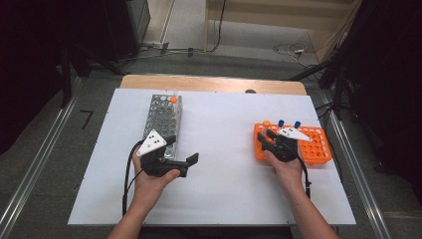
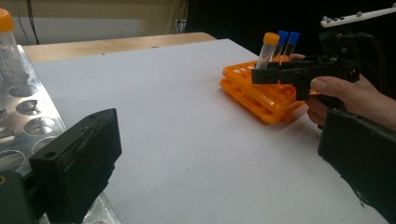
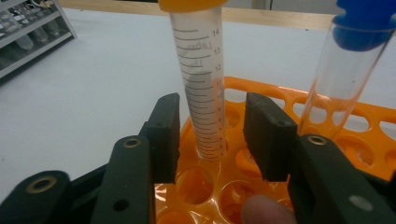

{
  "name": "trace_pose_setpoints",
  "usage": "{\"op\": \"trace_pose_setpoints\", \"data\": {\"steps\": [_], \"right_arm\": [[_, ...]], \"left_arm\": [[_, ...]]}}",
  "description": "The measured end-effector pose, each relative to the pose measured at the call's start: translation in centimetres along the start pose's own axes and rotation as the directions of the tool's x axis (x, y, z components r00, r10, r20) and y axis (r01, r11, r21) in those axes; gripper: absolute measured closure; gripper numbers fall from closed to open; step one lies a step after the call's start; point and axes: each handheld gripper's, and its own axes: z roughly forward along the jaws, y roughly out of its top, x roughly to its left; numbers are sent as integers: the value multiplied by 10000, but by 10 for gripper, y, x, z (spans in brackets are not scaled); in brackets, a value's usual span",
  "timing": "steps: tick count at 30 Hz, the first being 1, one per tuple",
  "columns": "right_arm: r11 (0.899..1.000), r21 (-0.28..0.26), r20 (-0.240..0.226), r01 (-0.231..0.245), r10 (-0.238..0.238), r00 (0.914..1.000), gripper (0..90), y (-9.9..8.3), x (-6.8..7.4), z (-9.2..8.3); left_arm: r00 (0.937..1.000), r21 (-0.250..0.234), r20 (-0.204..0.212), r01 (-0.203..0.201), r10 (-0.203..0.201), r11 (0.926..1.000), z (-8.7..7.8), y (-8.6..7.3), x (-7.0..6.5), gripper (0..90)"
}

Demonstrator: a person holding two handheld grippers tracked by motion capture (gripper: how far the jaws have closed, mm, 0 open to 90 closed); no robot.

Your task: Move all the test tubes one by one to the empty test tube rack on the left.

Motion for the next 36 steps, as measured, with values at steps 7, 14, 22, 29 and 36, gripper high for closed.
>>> {"op": "trace_pose_setpoints", "data": {"steps": [7,14,22,29,36], "right_arm": [[9997,57,222,230,-232,9995,705,-1,1,2],[9994,-158,-27,314,-315,9995,726,-1,-1,-2],[9939,-1065,-194,286,-308,9993,727,5,-2,-18],[9916,-1223,-373,411,-460,9982,727,5,1,-31],[9907,-1236,-870,564,-674,9939,727,4,14,-37]], "left_arm": [[9999,-35,99,141,-141,9999,1,0,0,2],[9999,-11,110,81,-81,10000,2,-1,-2,9],[9998,-18,180,6,-6,10000,2,-1,-4,9],[9996,25,220,-151,150,9999,3,-2,-8,9],[9992,96,326,-231,227,9997,7,-4,-12,9]]}}
